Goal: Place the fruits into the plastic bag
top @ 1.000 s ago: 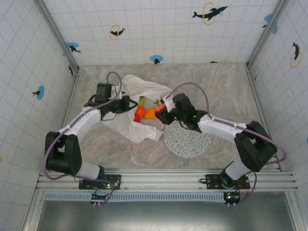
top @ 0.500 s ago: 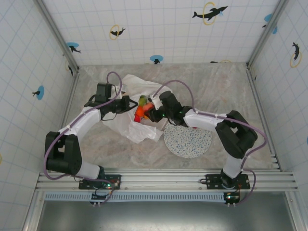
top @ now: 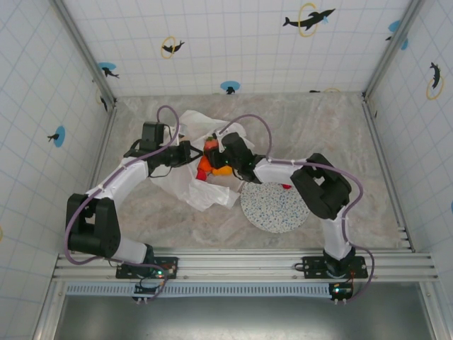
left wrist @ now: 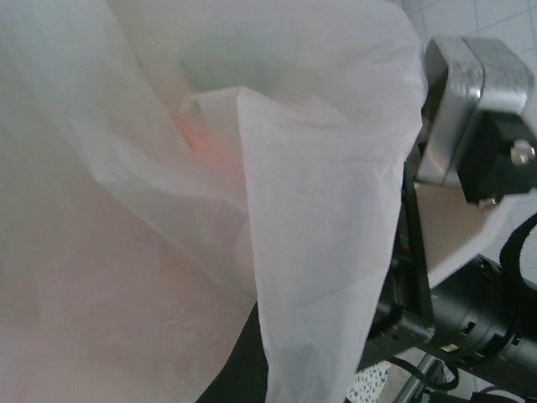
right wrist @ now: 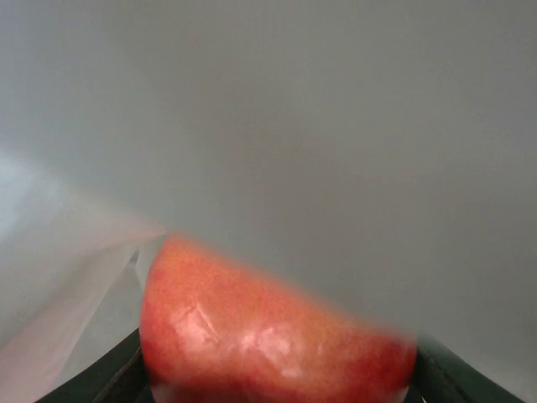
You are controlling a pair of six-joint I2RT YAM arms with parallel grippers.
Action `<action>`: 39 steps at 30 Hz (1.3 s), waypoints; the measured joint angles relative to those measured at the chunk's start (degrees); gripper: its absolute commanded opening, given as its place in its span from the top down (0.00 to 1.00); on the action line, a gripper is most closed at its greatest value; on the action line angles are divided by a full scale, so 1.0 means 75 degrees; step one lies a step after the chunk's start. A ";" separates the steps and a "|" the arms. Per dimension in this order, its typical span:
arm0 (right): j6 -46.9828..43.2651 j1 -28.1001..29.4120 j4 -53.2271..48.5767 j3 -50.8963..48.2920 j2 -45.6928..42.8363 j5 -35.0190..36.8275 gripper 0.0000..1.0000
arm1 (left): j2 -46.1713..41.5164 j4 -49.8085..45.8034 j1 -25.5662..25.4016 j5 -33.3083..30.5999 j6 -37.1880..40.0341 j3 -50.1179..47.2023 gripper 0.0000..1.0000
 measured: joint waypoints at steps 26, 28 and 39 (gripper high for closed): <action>0.0134 -0.0006 -0.0428 0.1343 0.1169 0.1349 0.20 | 0.0050 0.0000 0.0000 0.0006 -0.0140 0.0289 1.00; 0.0099 -0.0023 -0.0557 0.1343 0.1142 0.1268 0.18 | 0.0050 0.0003 0.0000 0.0009 -0.0140 0.0289 1.00; -0.0117 -0.0128 -0.1396 0.1343 0.0516 0.0726 0.10 | 0.0050 0.0003 0.0000 0.0029 -0.0137 0.0289 1.00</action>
